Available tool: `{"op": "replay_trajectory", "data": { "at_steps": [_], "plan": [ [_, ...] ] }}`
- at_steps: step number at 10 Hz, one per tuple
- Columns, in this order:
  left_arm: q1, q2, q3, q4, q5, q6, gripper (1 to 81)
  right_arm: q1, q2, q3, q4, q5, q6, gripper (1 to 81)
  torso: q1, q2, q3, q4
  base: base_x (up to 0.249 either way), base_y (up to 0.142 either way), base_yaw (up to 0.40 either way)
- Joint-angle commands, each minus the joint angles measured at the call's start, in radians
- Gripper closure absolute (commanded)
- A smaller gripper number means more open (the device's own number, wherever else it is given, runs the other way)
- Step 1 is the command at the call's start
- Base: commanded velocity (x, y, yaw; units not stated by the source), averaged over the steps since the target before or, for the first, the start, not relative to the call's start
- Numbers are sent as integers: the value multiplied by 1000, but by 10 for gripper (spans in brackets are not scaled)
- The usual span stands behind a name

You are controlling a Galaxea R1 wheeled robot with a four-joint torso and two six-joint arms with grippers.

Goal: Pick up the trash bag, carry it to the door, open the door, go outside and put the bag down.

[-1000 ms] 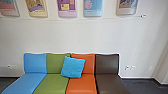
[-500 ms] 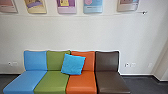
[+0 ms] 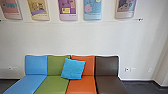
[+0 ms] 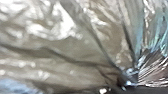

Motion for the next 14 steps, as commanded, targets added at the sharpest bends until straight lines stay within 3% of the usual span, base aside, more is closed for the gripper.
{"op": "replay_trajectory", "data": {
  "at_steps": [1, 10, 14],
  "plan": [
    [-52, 6, -8, 10, 58, 5, 811, 45, 5, 4, -16, -46, -4, 10, 0, 0, 0, 0, 0, 0, 0],
    [-52, 0, -8, 10, 72, 6, 811, 50, 15, 0, -25, -50, -4, 10, -1, 0, -2, 0, 0, 0, 0],
    [-52, 0, -8, 9, 72, 6, 811, 47, 15, -2, -25, -50, -4, 10, -1, 0, -2, 0, 0, 0, -134]
  ]
}}
